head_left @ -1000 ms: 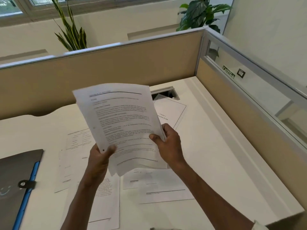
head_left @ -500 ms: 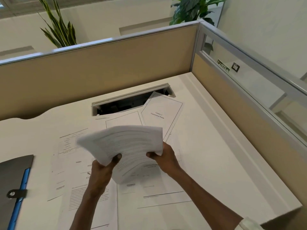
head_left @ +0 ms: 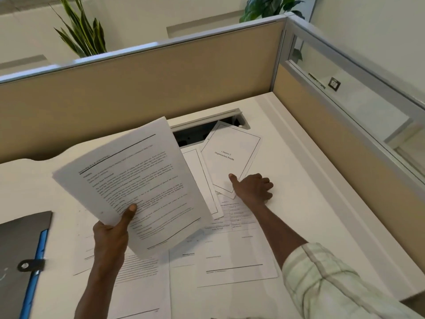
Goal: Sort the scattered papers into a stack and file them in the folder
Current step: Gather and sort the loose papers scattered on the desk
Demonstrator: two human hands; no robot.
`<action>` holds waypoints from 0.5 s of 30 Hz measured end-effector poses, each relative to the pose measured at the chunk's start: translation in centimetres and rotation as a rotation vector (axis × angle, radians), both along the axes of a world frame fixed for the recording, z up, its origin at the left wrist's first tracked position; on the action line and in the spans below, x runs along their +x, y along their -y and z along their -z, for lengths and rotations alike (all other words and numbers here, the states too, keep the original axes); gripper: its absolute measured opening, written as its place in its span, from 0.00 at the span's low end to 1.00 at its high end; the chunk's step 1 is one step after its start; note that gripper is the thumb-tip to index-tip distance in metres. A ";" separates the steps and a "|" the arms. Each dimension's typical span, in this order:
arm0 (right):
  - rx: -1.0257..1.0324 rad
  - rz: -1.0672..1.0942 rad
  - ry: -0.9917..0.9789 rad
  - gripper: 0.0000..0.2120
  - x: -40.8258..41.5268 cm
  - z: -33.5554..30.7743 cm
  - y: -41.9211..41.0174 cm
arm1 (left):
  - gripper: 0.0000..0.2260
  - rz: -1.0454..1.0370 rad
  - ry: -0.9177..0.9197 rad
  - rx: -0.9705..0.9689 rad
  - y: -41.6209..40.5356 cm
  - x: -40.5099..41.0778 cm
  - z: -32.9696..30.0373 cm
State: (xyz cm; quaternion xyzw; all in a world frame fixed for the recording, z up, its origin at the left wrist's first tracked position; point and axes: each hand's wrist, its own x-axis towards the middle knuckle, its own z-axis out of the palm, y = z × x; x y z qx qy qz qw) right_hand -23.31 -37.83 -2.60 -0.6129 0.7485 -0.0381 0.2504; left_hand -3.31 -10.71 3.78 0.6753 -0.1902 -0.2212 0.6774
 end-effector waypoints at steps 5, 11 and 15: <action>0.035 0.003 -0.055 0.41 1.2 0.5 0.6 | 0.12 -0.029 0.007 0.011 -0.8 0.5 -0.3; 0.133 0.036 0.071 0.28 0.3 0.4 1.8 | 0.11 -0.042 -0.016 0.010 -0.5 0.3 -0.1; 0.096 -0.084 0.070 0.22 -0.5 0.9 1.5 | 0.11 -0.015 -0.011 -0.006 0.0 -0.5 -0.4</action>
